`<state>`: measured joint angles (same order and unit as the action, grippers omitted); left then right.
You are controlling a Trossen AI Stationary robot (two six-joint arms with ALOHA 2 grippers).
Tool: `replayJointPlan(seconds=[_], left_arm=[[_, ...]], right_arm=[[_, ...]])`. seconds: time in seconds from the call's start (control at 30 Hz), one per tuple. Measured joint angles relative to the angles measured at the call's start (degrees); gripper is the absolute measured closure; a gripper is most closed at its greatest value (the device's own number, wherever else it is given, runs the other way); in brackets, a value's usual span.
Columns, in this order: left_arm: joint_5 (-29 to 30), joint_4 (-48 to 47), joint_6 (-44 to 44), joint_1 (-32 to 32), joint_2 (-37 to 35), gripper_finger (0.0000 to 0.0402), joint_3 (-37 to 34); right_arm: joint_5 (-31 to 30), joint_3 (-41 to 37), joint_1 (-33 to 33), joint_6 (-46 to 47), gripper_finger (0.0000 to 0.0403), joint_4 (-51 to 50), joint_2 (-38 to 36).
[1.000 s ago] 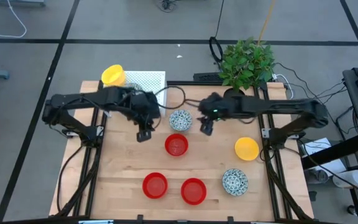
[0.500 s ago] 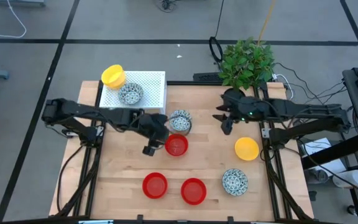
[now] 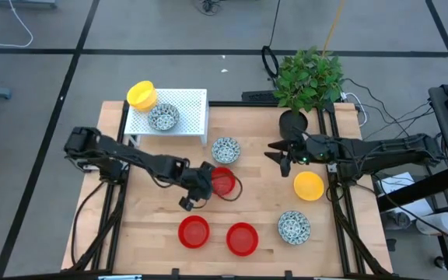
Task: Pick & Place Mini bowls
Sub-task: Put the red bowl on the shelf
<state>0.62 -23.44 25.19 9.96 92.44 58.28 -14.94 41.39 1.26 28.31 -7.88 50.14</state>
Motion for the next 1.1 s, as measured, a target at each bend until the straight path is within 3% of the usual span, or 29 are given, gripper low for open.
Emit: replayJointPlan(seconds=[0.17,0.43,0.57,0.73,1.1], left_arm=[[0.99,0.17,0.2,-0.01,4.16,0.0247,0.05],[8.46,1.78,0.17,-0.29,7.21,0.0253,0.12],[8.44,-1.02,-1.04,-0.74,7.86,0.0294,0.16],[8.3,-2.06,-4.31,-0.76,6.86,0.0385,0.14],[6.9,-3.52,-3.17,-0.54,-0.67,0.0389,8.82]], right_arm=[[0.01,-0.09,0.0,-0.29,0.0218,-0.03,-0.01],[0.02,-0.09,0.0,-0.77,0.0218,-0.13,-0.01],[0.0,-0.09,0.0,-1.45,0.0218,-0.22,-0.01],[0.02,-0.09,0.0,-2.06,0.0218,-0.51,-0.01],[0.0,-0.07,-0.15,-5.09,0.0218,-0.56,-0.01]])
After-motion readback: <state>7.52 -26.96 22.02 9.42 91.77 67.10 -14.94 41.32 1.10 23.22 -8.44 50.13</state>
